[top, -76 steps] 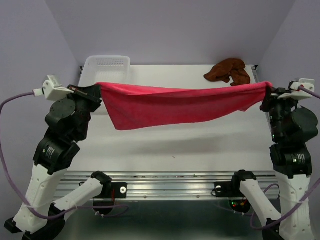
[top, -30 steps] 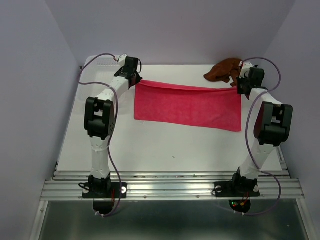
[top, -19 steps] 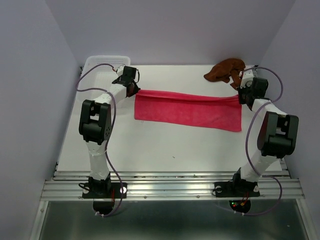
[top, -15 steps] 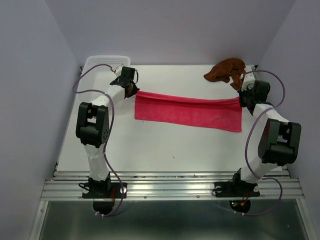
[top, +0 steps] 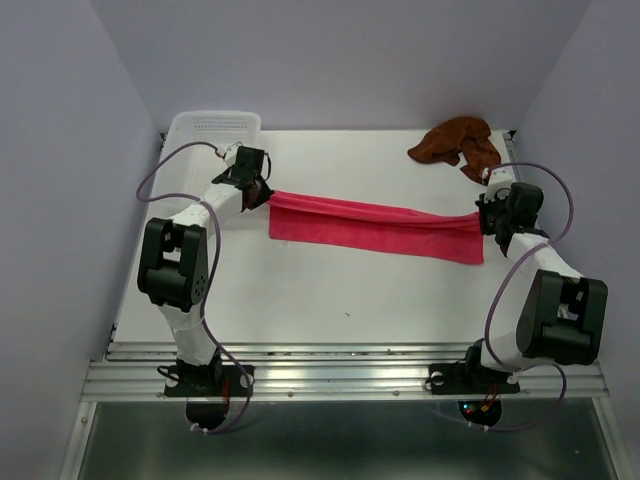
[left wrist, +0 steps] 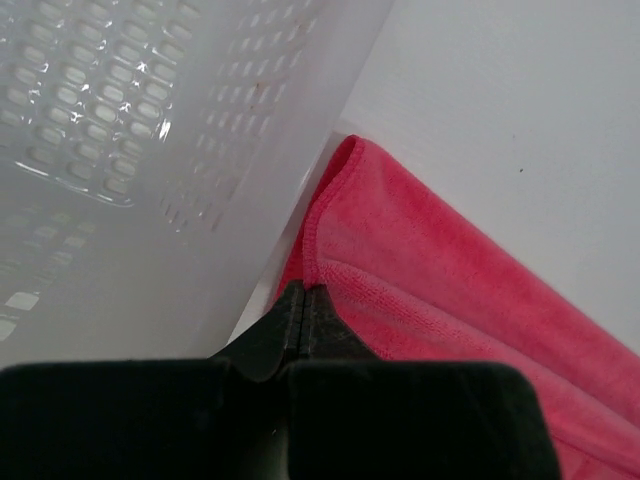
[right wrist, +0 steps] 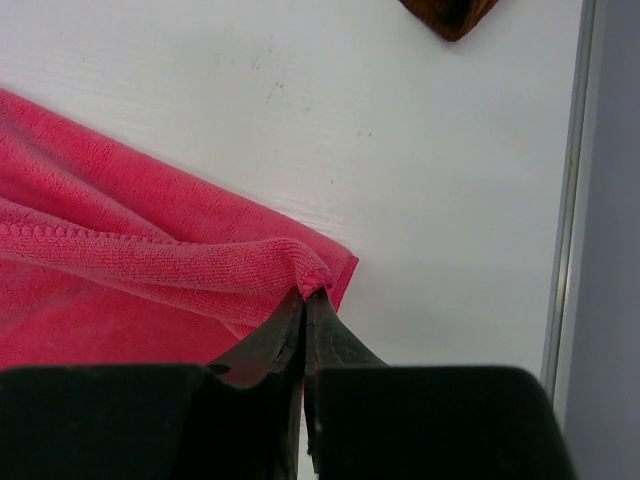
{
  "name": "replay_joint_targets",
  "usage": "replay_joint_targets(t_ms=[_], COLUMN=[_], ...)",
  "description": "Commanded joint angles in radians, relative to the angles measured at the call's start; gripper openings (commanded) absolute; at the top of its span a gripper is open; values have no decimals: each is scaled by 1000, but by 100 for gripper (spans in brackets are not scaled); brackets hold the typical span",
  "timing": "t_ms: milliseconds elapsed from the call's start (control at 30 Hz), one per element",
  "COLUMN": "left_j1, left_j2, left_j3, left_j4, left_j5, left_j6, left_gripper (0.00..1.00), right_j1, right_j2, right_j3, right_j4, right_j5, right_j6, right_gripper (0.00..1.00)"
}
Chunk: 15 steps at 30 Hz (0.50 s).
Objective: Roll the towels
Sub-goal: Fold the towel
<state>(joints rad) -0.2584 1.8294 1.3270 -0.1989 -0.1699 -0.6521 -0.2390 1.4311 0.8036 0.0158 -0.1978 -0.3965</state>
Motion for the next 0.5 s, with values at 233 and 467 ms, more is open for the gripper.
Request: replay_joint_targets(t_ms=[233, 467], left_j1=[10, 11], left_j2=[-111, -114], left_j3=[-103, -153], left_j4=[-13, -14], left_j5=[4, 17], left_j6=[-26, -49], left_gripper=[0, 0], right_j1=[-37, -37], right_j2=[-106, -112], right_j3=[-58, -107], right_j4=[47, 49], right_j5=[44, 61], right_j6=[4, 33], right_gripper=[3, 6])
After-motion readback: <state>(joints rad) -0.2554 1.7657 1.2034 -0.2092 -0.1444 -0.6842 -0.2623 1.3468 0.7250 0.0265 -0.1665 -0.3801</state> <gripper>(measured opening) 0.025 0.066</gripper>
